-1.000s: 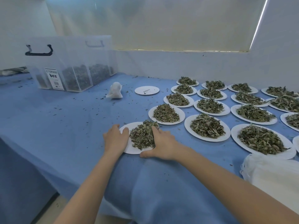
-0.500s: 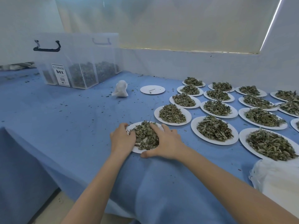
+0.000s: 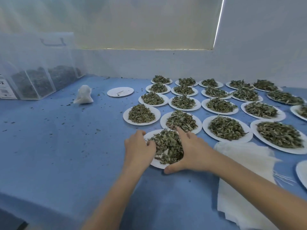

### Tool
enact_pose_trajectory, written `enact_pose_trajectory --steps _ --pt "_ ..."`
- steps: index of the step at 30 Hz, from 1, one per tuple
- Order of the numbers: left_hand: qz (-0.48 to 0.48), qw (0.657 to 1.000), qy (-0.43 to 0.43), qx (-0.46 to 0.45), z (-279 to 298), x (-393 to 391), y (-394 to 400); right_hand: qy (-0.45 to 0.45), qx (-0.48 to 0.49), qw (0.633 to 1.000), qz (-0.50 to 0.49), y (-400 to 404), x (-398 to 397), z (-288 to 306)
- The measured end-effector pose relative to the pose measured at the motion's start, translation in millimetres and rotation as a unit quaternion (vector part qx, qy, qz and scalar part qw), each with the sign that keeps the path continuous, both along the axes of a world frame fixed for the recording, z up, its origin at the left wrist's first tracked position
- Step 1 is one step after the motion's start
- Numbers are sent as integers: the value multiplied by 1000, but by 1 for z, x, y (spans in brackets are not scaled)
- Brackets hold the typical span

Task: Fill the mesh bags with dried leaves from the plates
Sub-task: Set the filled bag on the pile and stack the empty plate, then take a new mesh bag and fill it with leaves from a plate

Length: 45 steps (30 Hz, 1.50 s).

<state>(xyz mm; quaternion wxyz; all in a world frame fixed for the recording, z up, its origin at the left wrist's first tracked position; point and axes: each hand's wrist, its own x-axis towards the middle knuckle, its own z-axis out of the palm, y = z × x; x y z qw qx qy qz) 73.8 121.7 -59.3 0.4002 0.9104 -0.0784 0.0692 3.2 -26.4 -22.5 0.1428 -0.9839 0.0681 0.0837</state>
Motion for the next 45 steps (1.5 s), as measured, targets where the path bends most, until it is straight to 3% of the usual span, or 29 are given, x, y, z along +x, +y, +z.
enact_pose_trajectory --steps 7,11,18,21,25,35,38,41,45 --pt "-31 988 -78 131 -8 -20 -18 -1 -51 999 -7 -7 -19 -9" --pt "-60 990 -122 41 -5 -29 -20 -6 -39 999 5 -9 -20 -7" --pt "-112 974 -195 -7 24 -37 -48 -78 -10 996 29 -40 -33 27" --pt "-215 958 -186 -43 40 -52 -81 -121 -32 992 23 -61 -46 42" --pt "-334 932 -139 -13 43 -73 -119 -139 -76 987 3 -93 -74 47" --pt "-374 914 -133 89 36 -75 -135 -177 -103 979 -12 -121 -102 28" --pt "-359 919 -149 69 33 -74 -134 -192 -95 977 -22 -123 -101 29" --pt "-353 921 -163 -6 33 -75 -132 -225 -75 971 -30 -125 -103 31" --pt "-343 924 -64 -154 41 -81 -128 -286 -44 957 -37 -126 -105 36"
